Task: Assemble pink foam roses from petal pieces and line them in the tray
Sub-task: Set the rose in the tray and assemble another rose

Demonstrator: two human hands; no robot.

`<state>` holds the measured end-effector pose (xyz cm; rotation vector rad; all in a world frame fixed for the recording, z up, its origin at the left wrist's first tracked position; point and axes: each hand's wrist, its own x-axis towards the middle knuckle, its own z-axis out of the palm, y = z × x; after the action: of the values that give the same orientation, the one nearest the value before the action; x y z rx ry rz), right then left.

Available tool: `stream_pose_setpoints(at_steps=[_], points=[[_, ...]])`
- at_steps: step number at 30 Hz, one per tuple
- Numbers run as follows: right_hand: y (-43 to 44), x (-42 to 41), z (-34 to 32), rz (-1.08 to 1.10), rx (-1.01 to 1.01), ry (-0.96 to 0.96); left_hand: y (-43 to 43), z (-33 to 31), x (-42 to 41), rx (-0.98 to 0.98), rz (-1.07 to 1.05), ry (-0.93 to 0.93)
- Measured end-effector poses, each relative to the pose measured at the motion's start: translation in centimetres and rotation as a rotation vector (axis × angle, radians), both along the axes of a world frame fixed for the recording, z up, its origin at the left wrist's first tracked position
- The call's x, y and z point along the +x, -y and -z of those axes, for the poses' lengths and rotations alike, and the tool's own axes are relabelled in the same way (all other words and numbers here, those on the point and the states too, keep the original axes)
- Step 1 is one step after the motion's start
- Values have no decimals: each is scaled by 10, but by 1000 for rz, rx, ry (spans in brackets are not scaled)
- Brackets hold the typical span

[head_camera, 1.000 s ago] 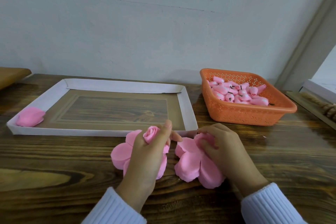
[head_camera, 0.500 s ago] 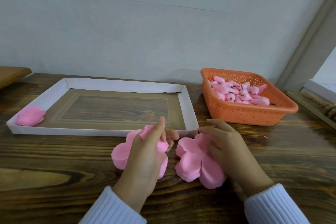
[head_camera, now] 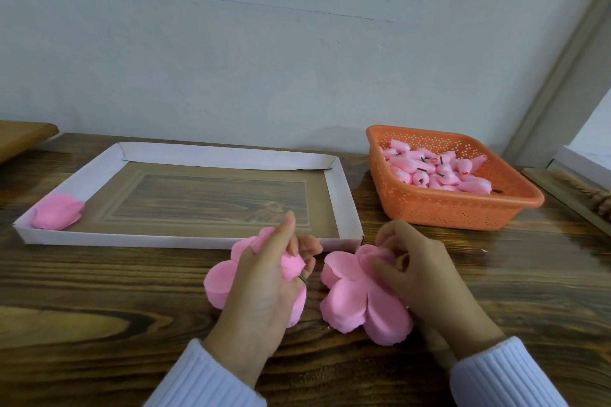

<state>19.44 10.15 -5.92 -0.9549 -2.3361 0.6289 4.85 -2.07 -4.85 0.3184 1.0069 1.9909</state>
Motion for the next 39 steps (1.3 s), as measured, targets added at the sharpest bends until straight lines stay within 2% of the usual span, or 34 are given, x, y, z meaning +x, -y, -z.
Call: stream_pose_setpoints(at_steps=[4, 7, 8, 9, 11, 12, 13, 15, 17, 20, 22, 28, 31, 36, 39], points=[[1, 0, -4, -2, -85, 64, 0, 1, -1, 9, 10, 6], [5, 1, -10, -24, -177, -77, 1, 2, -2, 4, 9, -7], [7, 1, -14, -35, -294, -221, 2, 2, -2, -2, 5, -15], [8, 2, -17, -45, -494, -414, 1, 2, -2, -6, 1, -21], [8, 3, -22, -58, -1015, -813, 1, 2, -1, 4, -15, -9], [8, 2, -25, -10, -1180, -914, 0, 2, -1, 15, -29, 11], [7, 3, -28, 42, -1277, -937, -1, 1, -1, 24, -42, 30], [10, 1, -28, 70, -1343, -884, -3, 2, -1, 23, -58, 42], [14, -2, -26, 76, -1262, -775, -3, 4, -3, 23, -59, 33], [16, -3, -20, 152, -785, -428, -2, 7, -3, 38, -49, -10], [19, -5, -19, 165, -627, -281, -2, 8, -2, 74, -39, -44], [32, -12, -19, 73, -654, -332, 2, 9, 4, 198, 33, -194], [37, -13, -20, 4, -654, -386, 6, 8, 7, 293, 108, -181], [47, -21, -19, -51, -411, -335, 5, 8, 4, 255, 19, -309], [56, -24, -18, -89, -338, -305, 2, 8, 8, 212, -98, -482]])
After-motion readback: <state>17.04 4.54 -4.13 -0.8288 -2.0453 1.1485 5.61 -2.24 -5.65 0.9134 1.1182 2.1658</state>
